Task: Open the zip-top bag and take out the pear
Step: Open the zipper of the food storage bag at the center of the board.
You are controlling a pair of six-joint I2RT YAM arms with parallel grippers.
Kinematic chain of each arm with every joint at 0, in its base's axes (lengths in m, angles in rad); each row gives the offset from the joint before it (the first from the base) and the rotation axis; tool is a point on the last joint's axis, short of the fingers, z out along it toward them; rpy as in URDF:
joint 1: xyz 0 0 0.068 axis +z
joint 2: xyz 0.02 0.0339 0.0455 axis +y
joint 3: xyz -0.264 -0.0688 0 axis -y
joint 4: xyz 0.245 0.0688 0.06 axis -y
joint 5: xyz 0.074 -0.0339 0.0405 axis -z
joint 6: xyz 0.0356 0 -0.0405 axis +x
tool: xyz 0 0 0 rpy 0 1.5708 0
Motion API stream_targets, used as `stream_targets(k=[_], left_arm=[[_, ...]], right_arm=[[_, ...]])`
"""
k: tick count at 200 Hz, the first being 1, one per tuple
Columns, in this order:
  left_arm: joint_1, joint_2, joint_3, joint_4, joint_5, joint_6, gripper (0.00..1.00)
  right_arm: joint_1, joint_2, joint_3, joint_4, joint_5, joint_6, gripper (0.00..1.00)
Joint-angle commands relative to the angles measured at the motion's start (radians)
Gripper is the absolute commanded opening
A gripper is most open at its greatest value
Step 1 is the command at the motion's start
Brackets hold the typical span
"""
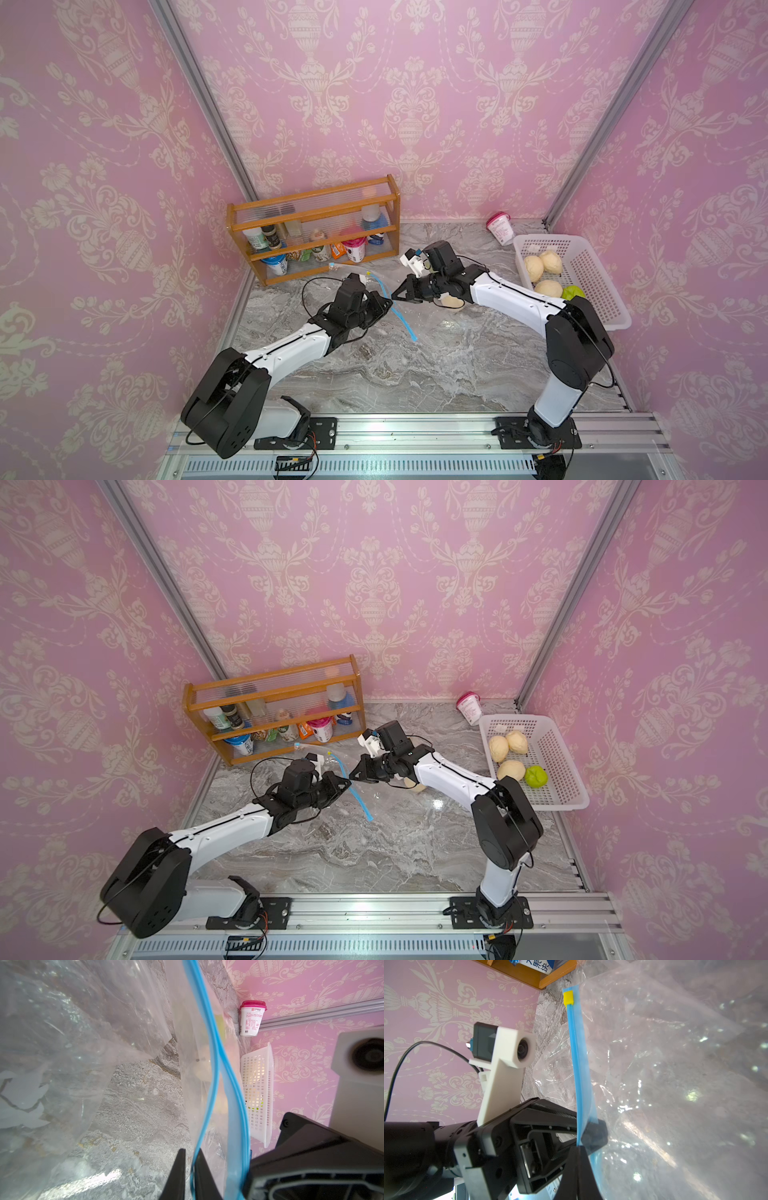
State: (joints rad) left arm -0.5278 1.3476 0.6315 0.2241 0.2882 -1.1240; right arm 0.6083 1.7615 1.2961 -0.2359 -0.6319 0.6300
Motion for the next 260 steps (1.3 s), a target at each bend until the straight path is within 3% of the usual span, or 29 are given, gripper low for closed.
stream_targets(k=[1,51,99,160,185,234,260], left_arm=[[-0.006,0.014,0.031,0.006,-0.003,0.028,0.00],[-0.003,-0.055,0.094,-0.233,-0.062,0.142,0.00],[0.040,-0.075,0.248,-0.393,-0.064,0.231,0.00],[0.111,-0.084,0.490,-0.673,-0.079,0.360,0.00],[0.142,-0.063,0.619,-0.771,-0.083,0.423,0.00],[0.185,0.041,1.021,-0.970,-0.074,0.576,0.00],[0.186,0.110,1.205,-1.033,-0.017,0.599,0.00]], right_arm=[[-0.002,-0.050,0.004,-0.023,0.028,-0.010,0.00],[-0.036,-0.147,0.079,-0.228,0.267,-0.135,0.00],[-0.058,-0.211,0.204,-0.423,0.514,-0.249,0.00],[-0.058,-0.277,0.289,-0.561,0.869,-0.287,0.00],[-0.058,-0.279,0.325,-0.560,0.834,-0.267,0.00],[-0.018,-0.216,0.389,-0.440,0.483,-0.200,0.00],[0.001,-0.233,0.360,-0.398,0.454,-0.150,0.00]])
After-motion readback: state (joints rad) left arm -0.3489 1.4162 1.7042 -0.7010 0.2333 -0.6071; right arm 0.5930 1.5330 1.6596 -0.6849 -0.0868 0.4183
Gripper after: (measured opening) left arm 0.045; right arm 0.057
